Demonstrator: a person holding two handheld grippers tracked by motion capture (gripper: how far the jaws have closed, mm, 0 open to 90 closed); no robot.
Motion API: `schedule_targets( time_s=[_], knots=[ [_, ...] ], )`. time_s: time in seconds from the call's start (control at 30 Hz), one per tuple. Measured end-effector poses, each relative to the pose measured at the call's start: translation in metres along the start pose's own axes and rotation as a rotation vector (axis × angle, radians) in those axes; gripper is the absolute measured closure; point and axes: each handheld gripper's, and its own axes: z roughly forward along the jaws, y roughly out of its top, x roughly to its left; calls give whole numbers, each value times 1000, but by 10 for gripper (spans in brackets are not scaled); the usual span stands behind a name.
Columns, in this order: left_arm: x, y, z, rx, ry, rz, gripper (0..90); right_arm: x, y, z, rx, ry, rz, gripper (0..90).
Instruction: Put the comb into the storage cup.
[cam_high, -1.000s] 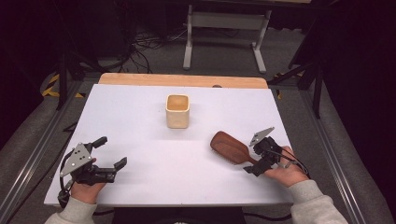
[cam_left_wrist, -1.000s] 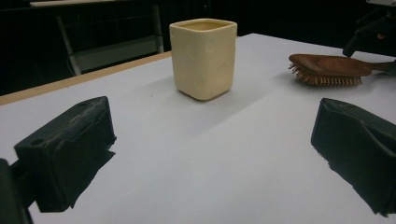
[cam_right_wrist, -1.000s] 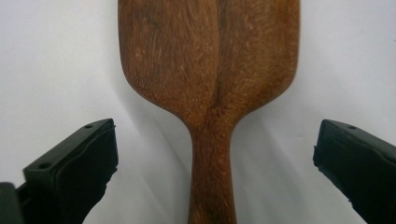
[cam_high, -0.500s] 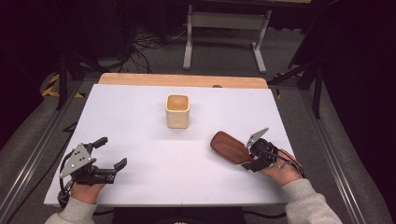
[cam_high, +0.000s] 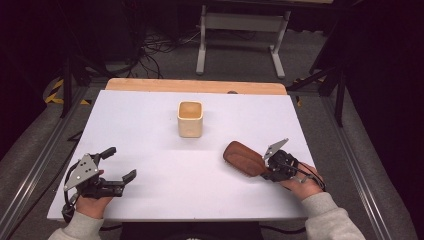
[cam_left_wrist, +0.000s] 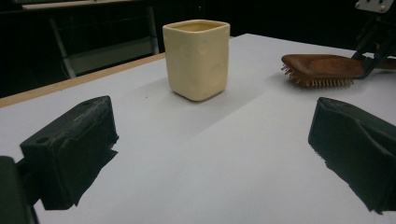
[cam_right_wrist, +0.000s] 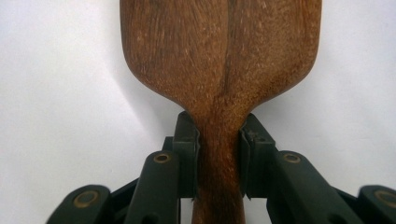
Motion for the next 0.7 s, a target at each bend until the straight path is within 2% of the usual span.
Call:
schedule_targets(
  time_s=[0.27, 0.53, 0.7],
  knots=[
    [0, 0, 0, -4, 0, -7, 19, 6, -3, -3, -49, -34, -13, 727],
    [0, -1, 0, -4, 1, -10, 17, 8, 2, -20, -182, -55, -5, 727],
    [0, -1, 1, -6, 0, -9, 9, 14, 7, -30, -269, -79, -16, 727]
  ],
)
